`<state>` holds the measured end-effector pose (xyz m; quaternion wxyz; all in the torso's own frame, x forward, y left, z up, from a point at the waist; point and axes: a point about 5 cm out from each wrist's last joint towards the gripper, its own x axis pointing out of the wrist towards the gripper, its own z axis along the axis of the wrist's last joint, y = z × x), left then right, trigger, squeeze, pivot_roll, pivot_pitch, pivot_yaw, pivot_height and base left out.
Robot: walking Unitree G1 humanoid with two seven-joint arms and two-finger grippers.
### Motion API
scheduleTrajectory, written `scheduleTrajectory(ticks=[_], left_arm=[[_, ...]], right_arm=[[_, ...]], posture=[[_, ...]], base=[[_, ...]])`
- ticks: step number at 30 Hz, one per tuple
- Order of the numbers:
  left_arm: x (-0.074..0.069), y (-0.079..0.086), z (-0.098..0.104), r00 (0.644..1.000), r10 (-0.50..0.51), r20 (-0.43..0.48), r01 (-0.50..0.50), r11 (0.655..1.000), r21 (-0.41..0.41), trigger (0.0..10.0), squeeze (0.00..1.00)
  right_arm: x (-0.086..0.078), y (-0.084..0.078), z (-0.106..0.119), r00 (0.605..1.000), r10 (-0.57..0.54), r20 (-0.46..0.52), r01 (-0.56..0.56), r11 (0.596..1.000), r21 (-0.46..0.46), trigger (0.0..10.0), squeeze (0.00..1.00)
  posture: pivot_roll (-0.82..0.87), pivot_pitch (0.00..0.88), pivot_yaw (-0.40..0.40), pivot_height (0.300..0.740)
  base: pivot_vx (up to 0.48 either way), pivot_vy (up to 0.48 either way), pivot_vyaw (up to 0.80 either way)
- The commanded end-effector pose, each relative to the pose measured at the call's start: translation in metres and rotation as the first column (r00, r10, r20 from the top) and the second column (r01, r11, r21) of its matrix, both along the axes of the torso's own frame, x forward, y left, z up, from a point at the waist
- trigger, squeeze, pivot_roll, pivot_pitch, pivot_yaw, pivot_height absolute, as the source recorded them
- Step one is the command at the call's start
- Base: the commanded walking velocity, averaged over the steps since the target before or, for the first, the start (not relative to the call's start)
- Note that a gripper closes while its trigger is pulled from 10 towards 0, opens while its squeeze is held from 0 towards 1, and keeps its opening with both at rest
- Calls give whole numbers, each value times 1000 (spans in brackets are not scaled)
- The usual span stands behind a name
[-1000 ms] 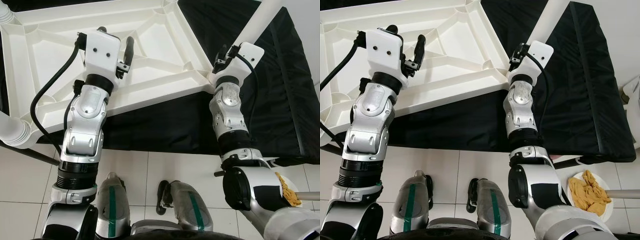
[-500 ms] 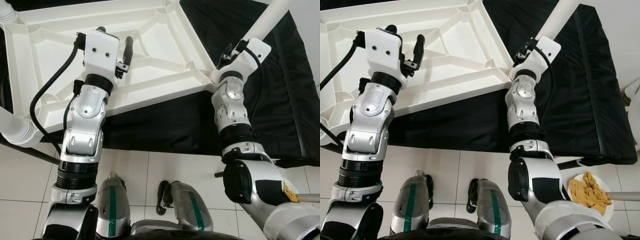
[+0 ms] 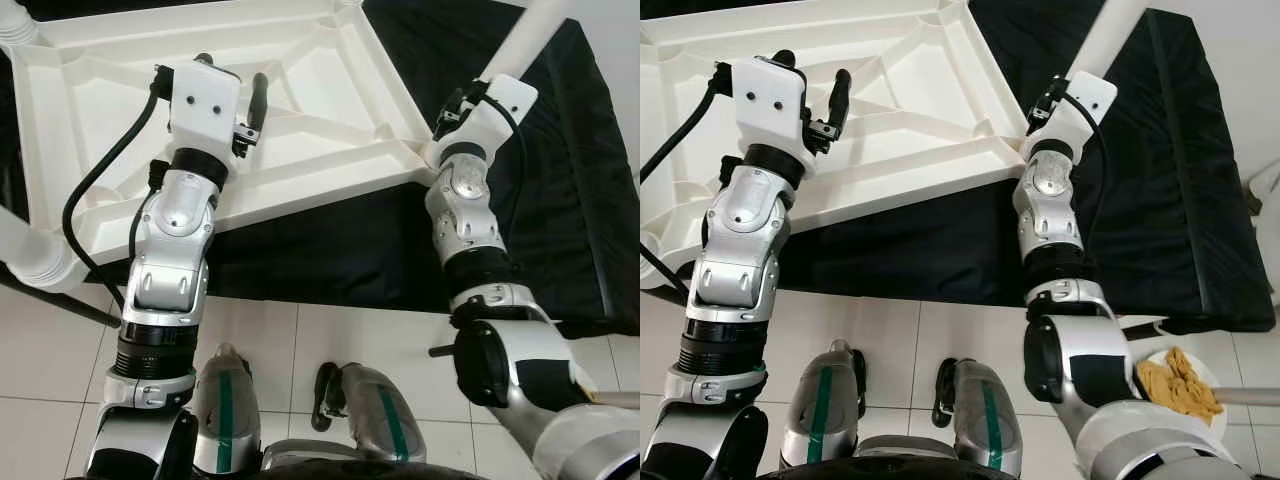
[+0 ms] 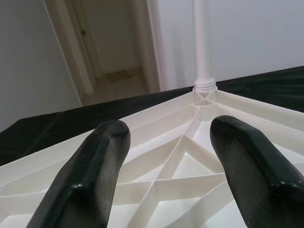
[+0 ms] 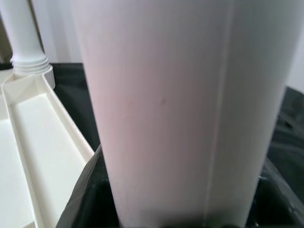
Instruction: Building children table
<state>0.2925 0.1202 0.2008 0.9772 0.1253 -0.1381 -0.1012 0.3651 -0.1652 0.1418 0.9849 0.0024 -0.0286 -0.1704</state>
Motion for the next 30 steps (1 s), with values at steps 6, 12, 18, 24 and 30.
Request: scheduleTrajectory(ticks=[6,12,18,24,30], left_arm=[[-1,1,1,998,54,10,-54,998,-14,10000,0],[0,2,1,998,59,11,-59,998,-16,10000,0],[-1,2,1,998,60,12,-60,998,-17,10000,0],[0,2,2,998,57,12,-56,998,-14,10000,0],[1,2,2,999,52,12,-52,999,-12,10000,0]], right_arm=[[-23,-12,-51,987,40,-157,-45,999,-31,10000,0],[-31,-12,-60,984,87,-153,-89,996,-7,10000,0],[-39,-19,-70,985,91,-149,-78,993,91,10000,0],[-46,-30,-77,990,65,-125,-36,973,228,10000,0],[-52,-37,-81,994,46,-102,-13,952,305,10000,0]], posture=[[173,59,-107,740],[174,59,-109,740],[171,59,-105,740],[167,59,-99,740],[168,61,-95,740]], base=[[0,0,0],[0,0,0],[0,0,0],[0,0,0],[0,0,0]])
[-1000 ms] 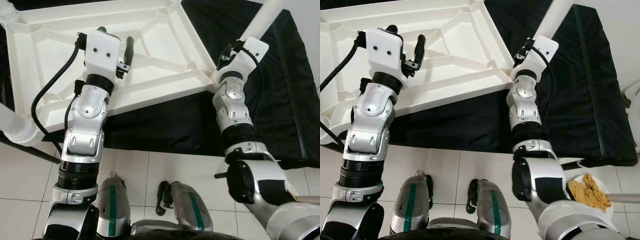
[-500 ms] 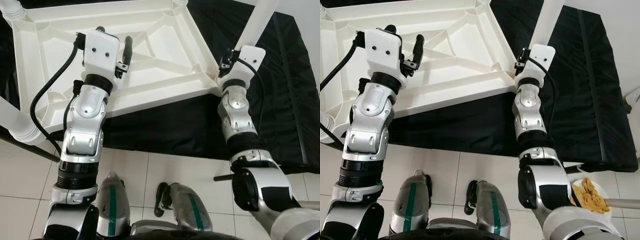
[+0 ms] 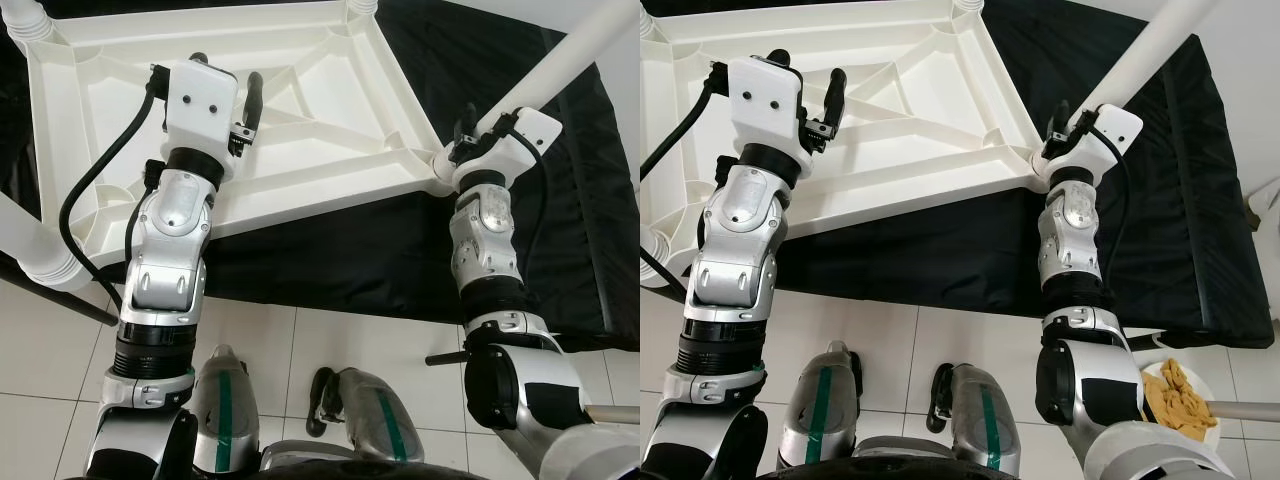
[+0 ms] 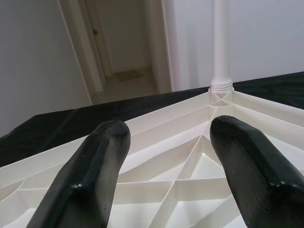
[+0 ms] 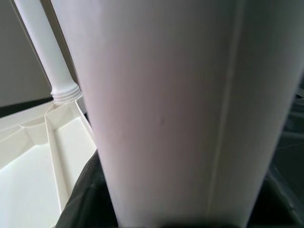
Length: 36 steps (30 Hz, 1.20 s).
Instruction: Building children table
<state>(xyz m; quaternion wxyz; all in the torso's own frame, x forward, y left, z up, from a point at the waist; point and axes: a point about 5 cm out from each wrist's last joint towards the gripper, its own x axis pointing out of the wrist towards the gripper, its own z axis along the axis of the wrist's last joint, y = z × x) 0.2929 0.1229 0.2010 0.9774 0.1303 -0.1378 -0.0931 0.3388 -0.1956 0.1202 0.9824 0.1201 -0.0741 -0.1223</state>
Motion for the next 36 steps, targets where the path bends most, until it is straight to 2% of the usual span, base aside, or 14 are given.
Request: scheduleTrajectory(ticks=[1,8,9,10,11,16,19,30,36], left_arm=[[0,0,2,999,34,10,-34,999,-18,10000,0],[0,0,2,999,34,10,-33,999,-16,10000,0],[0,0,3,999,34,11,-34,999,-13,10000,0],[0,0,3,999,34,11,-34,999,-13,10000,0],[0,1,3,999,35,11,-34,999,-13,10000,0],[1,1,3,999,35,11,-34,999,-12,10000,0],[1,0,3,999,33,10,-33,999,-12,10000,0],[0,-2,3,1000,28,11,-28,1000,-14,10000,0],[0,-2,3,1000,27,11,-27,1000,-13,10000,0]], right_arm=[[-27,-7,-61,971,-20,-239,42,995,90,10000,0],[-26,-2,-60,973,12,-232,5,997,73,10000,0],[-25,0,-61,968,26,-252,-19,999,30,10000,0],[-25,0,-61,968,26,-252,-19,999,30,10000,0],[-21,3,-61,955,54,-292,-60,998,-13,10000,0],[-15,5,-60,937,81,-340,-101,994,-41,10000,0],[-5,5,-53,915,123,-384,-159,985,-65,10000,0],[13,-5,-39,900,161,-406,-178,984,-6,10000,0],[13,-7,-40,892,165,-421,-173,985,20,10000,0]], posture=[[168,61,-92,740],[169,61,-91,740],[172,60,-91,740],[172,60,-91,740],[171,60,-90,740],[170,59,-89,740],[169,57,-91,740],[169,52,-90,740],[173,52,-94,740]], base=[[0,0,0],[0,0,0],[0,0,0],[0,0,0],[0,0,0],[0,0,0],[0,0,0],[0,0,0],[0,0,0]])
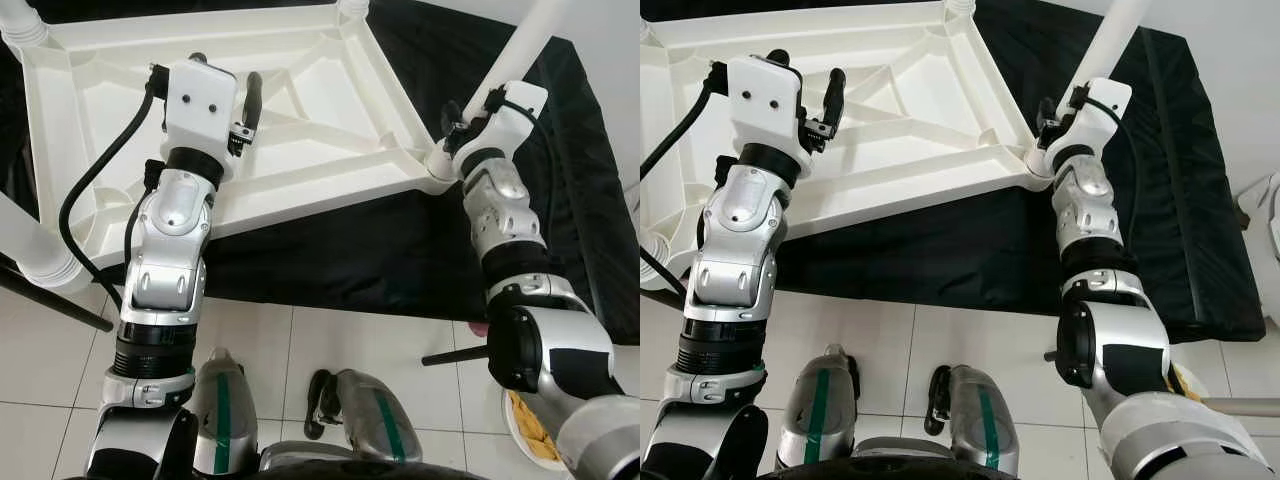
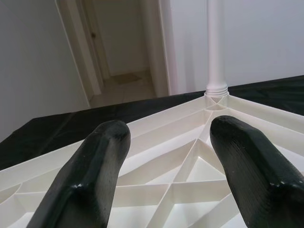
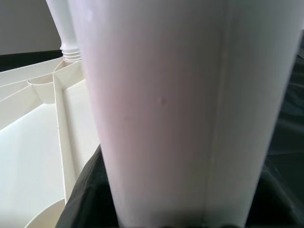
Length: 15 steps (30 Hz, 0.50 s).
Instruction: Building children table
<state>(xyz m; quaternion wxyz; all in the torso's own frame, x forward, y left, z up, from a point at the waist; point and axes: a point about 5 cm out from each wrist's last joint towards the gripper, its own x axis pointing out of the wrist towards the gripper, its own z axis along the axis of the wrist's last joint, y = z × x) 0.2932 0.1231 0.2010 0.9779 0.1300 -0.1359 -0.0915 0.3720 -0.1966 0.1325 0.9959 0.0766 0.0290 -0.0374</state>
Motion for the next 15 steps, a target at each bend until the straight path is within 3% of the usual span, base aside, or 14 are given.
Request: scheduleTrajectory(ticks=[1,6,15], left_arm=[[0,-3,3,1000,23,14,-23,1000,-12,10000,0],[-2,-1,2,999,30,14,-29,999,-13,10000,0],[-1,-2,3,1000,25,17,-25,1000,-14,10000,0]], right_arm=[[-20,-6,-52,970,-22,-241,30,999,29,10000,0],[-33,-6,-70,961,-30,-275,22,999,-34,10000,0],[-42,13,-79,968,73,-240,-97,991,-89,10000,0]], posture=[[173,52,-94,740],[177,52,-98,740],[174,46,-97,740]], base=[[0,0,0],[0,0,0],[0,0,0]])
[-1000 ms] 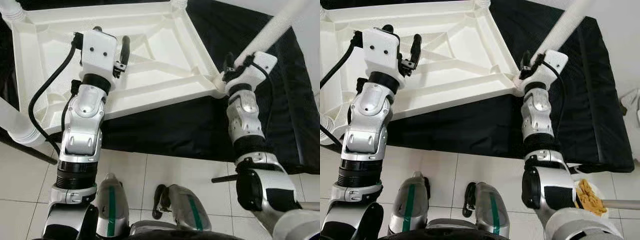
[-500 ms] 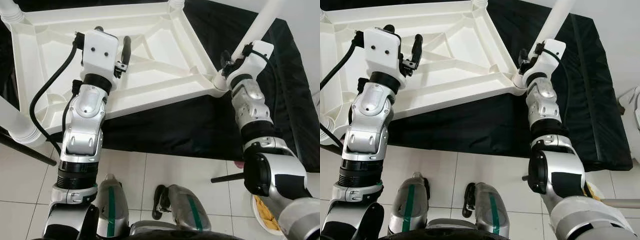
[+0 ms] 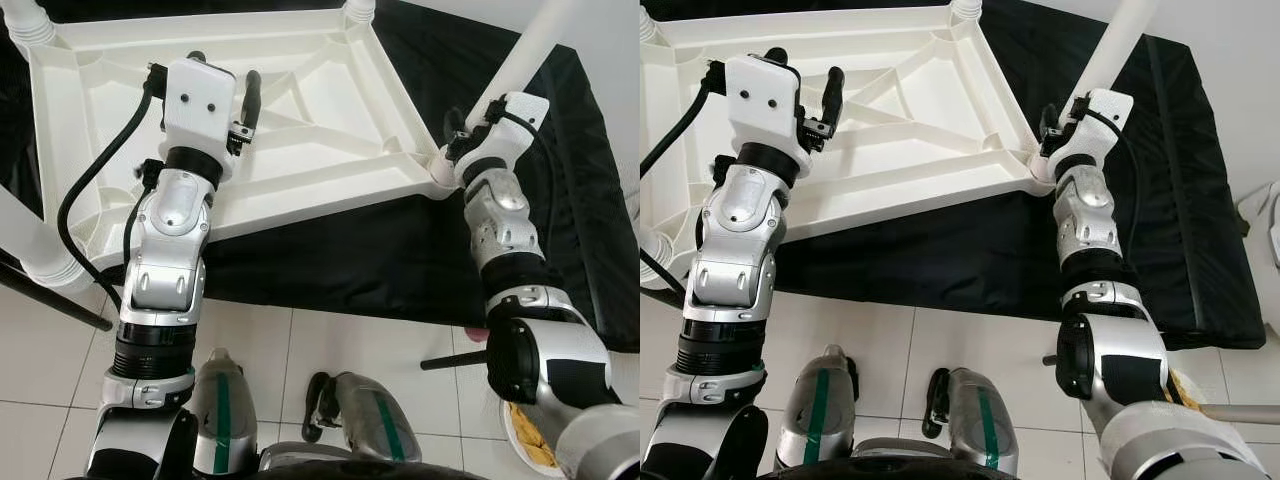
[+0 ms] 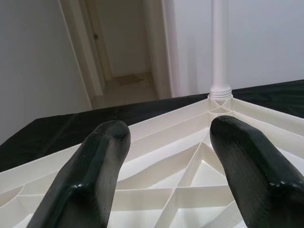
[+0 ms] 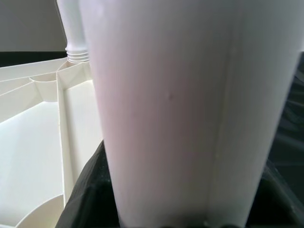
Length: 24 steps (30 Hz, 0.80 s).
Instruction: Building children table
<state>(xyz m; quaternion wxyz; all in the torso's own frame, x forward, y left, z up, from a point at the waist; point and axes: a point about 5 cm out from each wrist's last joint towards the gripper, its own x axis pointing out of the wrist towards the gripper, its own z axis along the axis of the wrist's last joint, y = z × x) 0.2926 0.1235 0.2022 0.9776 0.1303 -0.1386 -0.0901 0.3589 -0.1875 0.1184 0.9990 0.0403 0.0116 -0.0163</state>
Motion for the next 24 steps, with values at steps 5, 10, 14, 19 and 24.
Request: scheduleTrajectory(ticks=[5,10,14,19,24], left_arm=[[0,-3,1,1000,20,10,-20,1000,-14,10000,0],[1,-3,2,1000,18,8,-18,1000,-13,10000,0],[2,-2,2,1000,17,9,-17,1000,-12,10000,0],[5,-3,4,1000,-2,7,2,1000,-5,10000,0],[8,-6,7,998,-62,-4,62,998,-6,10000,0]], right_arm=[[-33,5,-68,962,43,-270,-57,997,-46,10000,0],[-35,2,-64,974,55,-219,-63,998,-30,10000,0],[-34,5,-56,984,80,-160,-81,997,1,10000,0],[-24,7,-29,996,89,-12,-88,993,72,10000,0],[-13,3,6,990,95,105,-105,990,95,10000,0]], posture=[[168,44,-97,740],[161,49,-96,740],[160,50,-96,740],[159,46,-91,740],[161,46,-93,740]], base=[[0,0,0],[0,0,0],[0,0,0],[0,0,0],[0,0,0]])
